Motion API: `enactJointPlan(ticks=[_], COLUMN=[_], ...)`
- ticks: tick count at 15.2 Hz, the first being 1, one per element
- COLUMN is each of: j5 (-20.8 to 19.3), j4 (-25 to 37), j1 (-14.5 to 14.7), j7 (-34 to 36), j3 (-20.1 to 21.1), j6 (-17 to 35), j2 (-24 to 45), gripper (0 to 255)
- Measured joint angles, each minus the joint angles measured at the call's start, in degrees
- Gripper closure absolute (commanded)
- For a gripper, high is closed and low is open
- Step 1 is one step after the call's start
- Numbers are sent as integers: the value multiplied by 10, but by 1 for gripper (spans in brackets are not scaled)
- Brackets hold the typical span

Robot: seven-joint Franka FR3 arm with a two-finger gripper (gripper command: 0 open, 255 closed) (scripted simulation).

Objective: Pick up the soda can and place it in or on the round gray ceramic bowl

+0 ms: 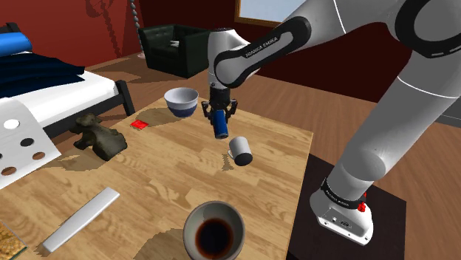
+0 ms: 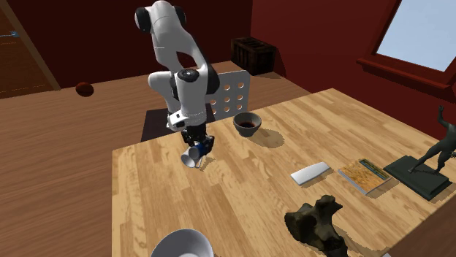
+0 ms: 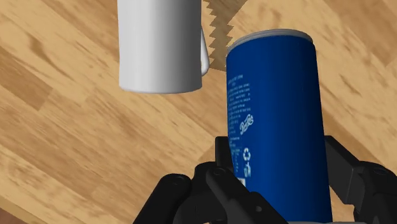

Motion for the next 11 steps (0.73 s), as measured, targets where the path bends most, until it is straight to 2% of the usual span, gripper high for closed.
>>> enactJointPlan(ticks=[6, 11], j5=[7, 26], j4=[24, -8], j1=[0, 25], j7=[-4, 33], j3=[-1, 24], j6=[-45, -53], j2=[-22, -65], gripper=[255, 255])
